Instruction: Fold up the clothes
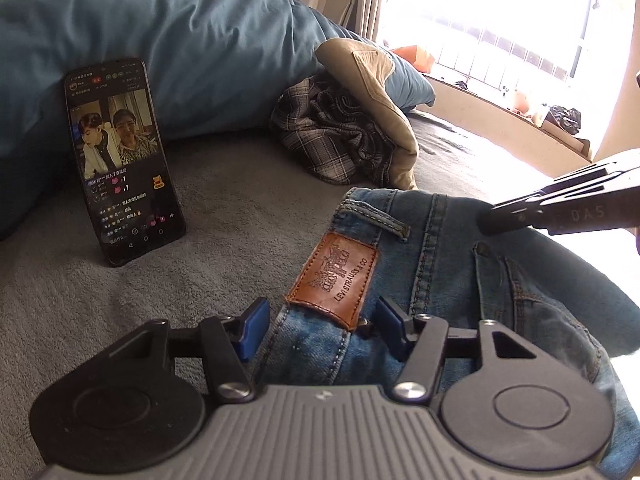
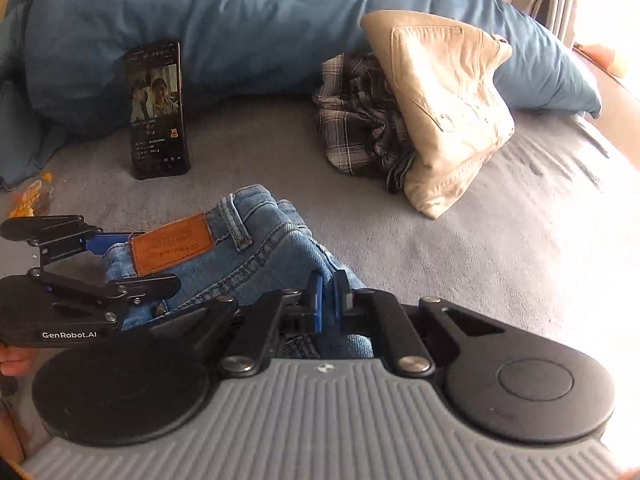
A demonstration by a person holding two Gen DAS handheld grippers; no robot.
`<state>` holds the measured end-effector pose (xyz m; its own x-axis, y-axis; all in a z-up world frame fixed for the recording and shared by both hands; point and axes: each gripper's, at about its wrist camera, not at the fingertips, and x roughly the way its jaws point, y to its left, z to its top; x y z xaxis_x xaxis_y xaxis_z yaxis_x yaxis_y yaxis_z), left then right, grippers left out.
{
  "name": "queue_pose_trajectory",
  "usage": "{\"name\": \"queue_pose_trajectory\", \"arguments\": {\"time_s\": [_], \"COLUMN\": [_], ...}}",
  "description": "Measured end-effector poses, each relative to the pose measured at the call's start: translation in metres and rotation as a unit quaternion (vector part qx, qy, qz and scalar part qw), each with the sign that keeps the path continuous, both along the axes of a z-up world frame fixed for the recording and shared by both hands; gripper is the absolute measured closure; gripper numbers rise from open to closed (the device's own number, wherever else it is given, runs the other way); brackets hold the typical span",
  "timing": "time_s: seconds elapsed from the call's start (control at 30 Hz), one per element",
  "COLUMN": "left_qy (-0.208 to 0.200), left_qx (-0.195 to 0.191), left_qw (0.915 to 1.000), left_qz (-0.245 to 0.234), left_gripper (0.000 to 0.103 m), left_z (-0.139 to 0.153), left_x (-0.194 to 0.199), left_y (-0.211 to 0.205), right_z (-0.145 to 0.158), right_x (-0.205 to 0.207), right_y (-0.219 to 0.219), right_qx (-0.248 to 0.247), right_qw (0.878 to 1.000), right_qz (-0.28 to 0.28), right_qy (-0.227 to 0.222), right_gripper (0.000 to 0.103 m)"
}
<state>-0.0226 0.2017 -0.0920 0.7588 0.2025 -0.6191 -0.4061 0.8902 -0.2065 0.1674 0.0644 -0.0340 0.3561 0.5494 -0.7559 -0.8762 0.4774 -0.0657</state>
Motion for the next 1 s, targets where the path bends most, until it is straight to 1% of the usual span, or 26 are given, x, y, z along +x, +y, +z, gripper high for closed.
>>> {"name": "queue_pose_trajectory", "arguments": {"time_s": [0.1,0.2,0.27,0.37,0.4,0.47,0.57,0.63,0.7,0.77,0.83,0.87,0.9,1.0], "left_qy": [0.005,0.009,0.008,-0.006,-0.015,-0.034,-0.055,-0.057,-0.053,-0.037,-0.007,0.001,0.002,0.000], "left_qx": [-0.007,0.000,0.011,0.054,0.073,0.107,0.079,0.038,-0.007,-0.044,-0.062,-0.070,-0.070,-0.063], "left_qw": [1.0000,1.0000,0.9999,0.9985,0.9972,0.9937,0.9951,0.9970,0.9974,0.9967,0.9969,0.9966,0.9967,0.9971], "left_qz": [0.003,0.003,0.003,0.007,0.012,0.003,-0.022,-0.036,-0.049,-0.056,-0.047,-0.044,-0.041,-0.041], "left_gripper": [0.044,0.044,0.044,0.043,0.045,0.045,0.046,0.051,0.055,0.056,0.061,0.062,0.063,0.063], "left_z": [-0.002,-0.005,-0.002,0.008,0.012,0.021,0.033,0.034,0.029,0.019,0.005,-0.002,-0.005,-0.006], "left_x": [0.003,0.004,0.003,0.001,0.001,0.003,0.016,0.028,0.044,0.060,0.073,0.078,0.079,0.078], "left_y": [0.002,0.001,0.000,-0.009,-0.014,-0.023,-0.025,-0.025,-0.023,-0.023,-0.020,-0.019,-0.019,-0.022], "right_z": [-0.006,-0.019,-0.028,-0.038,-0.039,-0.041,-0.044,-0.045,-0.047,-0.048,-0.048,-0.048,-0.048,-0.045], "right_x": [0.005,0.010,0.013,0.013,0.013,0.013,0.013,0.014,0.015,0.018,0.022,0.026,0.030,0.042], "right_y": [0.006,0.009,0.011,0.012,0.011,0.009,0.007,0.006,0.004,0.001,-0.003,-0.005,-0.007,-0.019], "right_qx": [-0.014,-0.018,-0.018,-0.011,-0.007,0.001,0.007,0.014,0.023,0.035,0.053,0.063,0.074,0.108], "right_qw": [1.000,1.000,1.000,1.000,1.000,1.000,1.000,0.999,0.999,0.998,0.997,0.995,0.994,0.986], "right_qz": [-0.001,-0.008,-0.013,-0.018,-0.020,-0.023,-0.025,-0.029,-0.035,-0.042,-0.050,-0.056,-0.062,-0.087], "right_qy": [-0.004,0.000,0.005,0.005,0.005,0.007,0.007,0.009,0.014,0.022,0.034,0.044,0.058,0.095], "right_gripper": [0.099,0.099,0.099,0.099,0.099,0.099,0.099,0.099,0.099,0.098,0.097,0.095,0.094,0.086]}}
